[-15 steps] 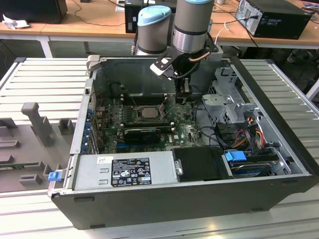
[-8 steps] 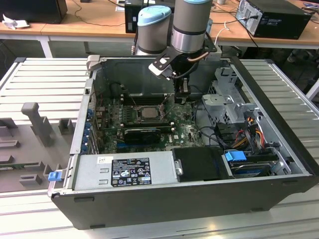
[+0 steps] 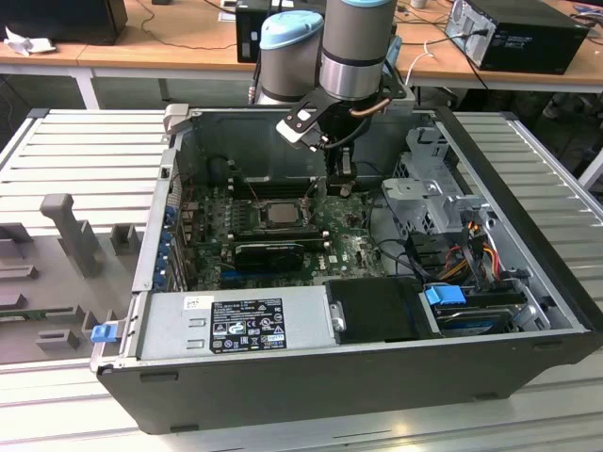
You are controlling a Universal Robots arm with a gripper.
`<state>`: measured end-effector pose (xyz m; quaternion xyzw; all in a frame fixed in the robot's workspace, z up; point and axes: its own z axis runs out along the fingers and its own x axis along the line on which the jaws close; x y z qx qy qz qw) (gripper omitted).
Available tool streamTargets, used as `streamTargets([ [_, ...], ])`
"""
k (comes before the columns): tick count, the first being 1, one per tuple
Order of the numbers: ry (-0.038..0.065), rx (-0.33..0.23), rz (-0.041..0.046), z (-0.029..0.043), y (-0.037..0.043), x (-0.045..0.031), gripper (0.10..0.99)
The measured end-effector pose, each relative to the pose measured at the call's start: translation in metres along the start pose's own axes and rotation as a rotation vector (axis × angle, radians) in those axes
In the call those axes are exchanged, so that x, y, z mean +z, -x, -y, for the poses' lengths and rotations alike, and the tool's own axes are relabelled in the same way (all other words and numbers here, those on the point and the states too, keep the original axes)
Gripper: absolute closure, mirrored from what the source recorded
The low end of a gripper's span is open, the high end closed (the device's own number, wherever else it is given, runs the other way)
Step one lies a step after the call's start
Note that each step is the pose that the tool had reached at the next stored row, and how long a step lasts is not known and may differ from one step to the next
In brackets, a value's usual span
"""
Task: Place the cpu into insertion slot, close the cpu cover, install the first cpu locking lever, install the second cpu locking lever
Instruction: 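Close the cpu cover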
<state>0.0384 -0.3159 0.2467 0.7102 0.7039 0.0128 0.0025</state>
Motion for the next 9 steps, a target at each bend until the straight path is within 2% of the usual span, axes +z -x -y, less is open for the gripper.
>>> streamTargets([
  [9, 0.0, 0.0, 0.0, 0.0057, 0.0, -0.0001, 0.98],
])
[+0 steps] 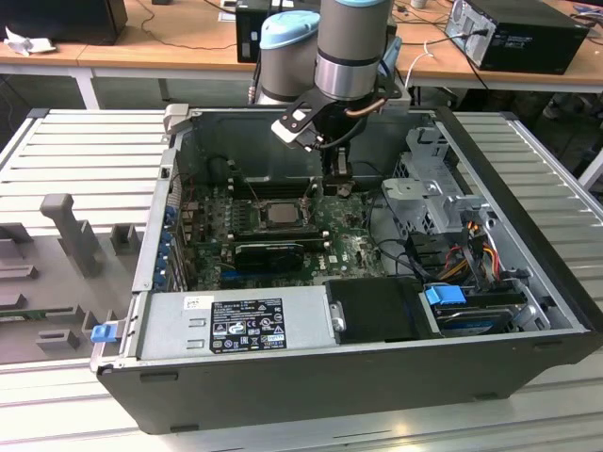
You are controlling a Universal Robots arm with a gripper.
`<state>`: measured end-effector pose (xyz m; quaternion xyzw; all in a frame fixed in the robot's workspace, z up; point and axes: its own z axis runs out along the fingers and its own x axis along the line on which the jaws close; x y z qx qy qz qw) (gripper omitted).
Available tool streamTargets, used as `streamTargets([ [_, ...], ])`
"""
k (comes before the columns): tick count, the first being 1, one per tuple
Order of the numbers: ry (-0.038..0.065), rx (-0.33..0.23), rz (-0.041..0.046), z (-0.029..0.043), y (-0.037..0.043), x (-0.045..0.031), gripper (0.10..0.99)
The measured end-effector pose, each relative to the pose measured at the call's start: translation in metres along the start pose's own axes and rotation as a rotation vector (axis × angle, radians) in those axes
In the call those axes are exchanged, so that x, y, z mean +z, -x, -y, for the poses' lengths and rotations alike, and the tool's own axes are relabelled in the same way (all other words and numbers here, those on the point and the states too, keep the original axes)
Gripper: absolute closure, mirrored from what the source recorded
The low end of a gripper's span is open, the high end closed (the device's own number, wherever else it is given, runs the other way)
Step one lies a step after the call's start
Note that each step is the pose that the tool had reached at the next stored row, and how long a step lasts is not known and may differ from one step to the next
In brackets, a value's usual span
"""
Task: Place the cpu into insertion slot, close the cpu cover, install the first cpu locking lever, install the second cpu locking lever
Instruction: 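Close the cpu cover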
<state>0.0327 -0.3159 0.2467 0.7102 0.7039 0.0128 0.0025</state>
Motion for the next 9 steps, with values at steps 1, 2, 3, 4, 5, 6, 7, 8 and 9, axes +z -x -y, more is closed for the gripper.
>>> streamTargets([
  [1, 0.0, 0.0, 0.0, 0.0007, 0.0, 0.0, 0.98],
  [2, 0.0, 0.0, 0.0, 0.0013, 0.0, 0.0, 0.98],
  [3, 0.0, 0.0, 0.0, 0.0021, 0.0, -0.0001, 0.98],
  [4, 0.0, 0.0, 0.0, 0.0025, 0.0, -0.0001, 0.98],
  [5, 0.0, 0.0, 0.0, 0.0031, 0.0, -0.0001, 0.98],
  [6, 0.0, 0.0, 0.0, 0.0035, 0.0, -0.0001, 0.98],
  [7, 0.0, 0.0, 0.0, 0.0038, 0.0, -0.0001, 0.98],
  [8, 0.0, 0.0, 0.0, 0.0045, 0.0, -0.0001, 0.98],
  [9, 0.0, 0.0, 0.0, 0.005, 0.0, -0.0001, 0.98],
])
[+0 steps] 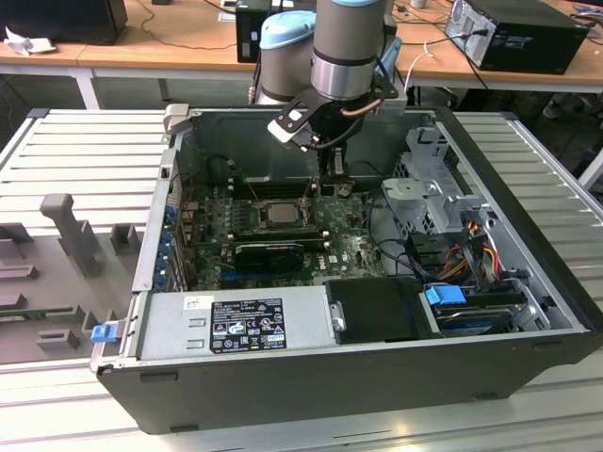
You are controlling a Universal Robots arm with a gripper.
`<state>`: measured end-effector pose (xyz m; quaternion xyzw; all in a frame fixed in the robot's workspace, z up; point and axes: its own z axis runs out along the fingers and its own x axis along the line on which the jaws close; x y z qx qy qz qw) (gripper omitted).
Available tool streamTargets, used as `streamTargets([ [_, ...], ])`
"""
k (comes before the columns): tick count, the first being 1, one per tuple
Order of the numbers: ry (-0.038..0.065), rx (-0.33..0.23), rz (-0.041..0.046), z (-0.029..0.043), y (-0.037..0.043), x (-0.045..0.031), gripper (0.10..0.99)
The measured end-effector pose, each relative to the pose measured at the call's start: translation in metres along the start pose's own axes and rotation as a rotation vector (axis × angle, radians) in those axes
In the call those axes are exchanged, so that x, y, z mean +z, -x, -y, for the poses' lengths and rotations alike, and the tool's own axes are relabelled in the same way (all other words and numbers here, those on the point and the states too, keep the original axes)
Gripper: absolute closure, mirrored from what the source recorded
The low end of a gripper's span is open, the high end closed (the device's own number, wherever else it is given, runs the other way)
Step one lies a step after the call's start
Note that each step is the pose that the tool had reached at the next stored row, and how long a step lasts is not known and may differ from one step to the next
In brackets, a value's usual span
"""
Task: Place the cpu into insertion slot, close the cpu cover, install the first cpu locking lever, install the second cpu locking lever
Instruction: 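Close the cpu cover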
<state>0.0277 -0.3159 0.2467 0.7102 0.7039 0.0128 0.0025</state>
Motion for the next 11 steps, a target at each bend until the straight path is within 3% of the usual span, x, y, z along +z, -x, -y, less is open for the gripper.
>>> streamTargets([
  [11, 0.0, 0.0, 0.0, 0.003, 0.0, -0.0001, 0.98],
])
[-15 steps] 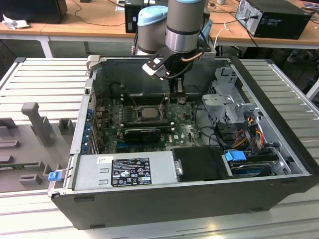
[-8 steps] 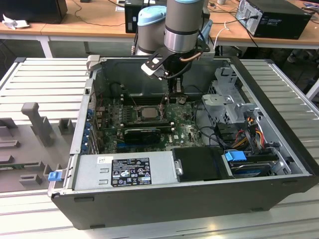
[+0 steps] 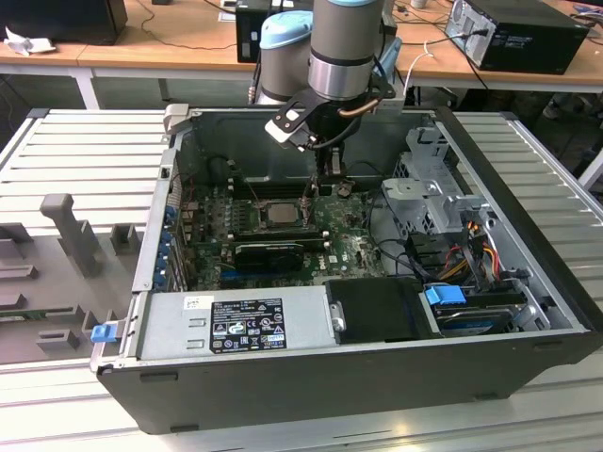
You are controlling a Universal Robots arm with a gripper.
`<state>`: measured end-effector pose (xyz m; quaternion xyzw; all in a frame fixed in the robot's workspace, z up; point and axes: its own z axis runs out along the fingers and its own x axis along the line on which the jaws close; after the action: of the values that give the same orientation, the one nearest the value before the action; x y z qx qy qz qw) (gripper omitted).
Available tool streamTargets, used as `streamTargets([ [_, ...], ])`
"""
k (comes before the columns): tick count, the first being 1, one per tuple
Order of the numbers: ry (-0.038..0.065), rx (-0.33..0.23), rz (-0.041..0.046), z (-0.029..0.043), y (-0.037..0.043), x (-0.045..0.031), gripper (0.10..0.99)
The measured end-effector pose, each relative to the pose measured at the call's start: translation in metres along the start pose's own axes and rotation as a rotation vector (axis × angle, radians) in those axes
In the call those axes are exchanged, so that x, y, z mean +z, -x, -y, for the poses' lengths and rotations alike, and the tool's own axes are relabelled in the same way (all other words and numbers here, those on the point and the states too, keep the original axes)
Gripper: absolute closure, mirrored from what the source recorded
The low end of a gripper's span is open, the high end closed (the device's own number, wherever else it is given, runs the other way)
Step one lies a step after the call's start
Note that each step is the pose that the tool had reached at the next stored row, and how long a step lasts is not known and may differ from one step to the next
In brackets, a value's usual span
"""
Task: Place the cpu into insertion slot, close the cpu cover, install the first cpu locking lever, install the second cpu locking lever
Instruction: 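Close the cpu cover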
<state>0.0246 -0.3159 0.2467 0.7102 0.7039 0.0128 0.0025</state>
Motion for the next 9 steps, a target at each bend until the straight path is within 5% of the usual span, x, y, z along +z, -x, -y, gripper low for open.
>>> streamTargets([
  [9, 0.0, 0.0, 0.0, 0.0023, 0.0, -0.0001, 0.98],
])
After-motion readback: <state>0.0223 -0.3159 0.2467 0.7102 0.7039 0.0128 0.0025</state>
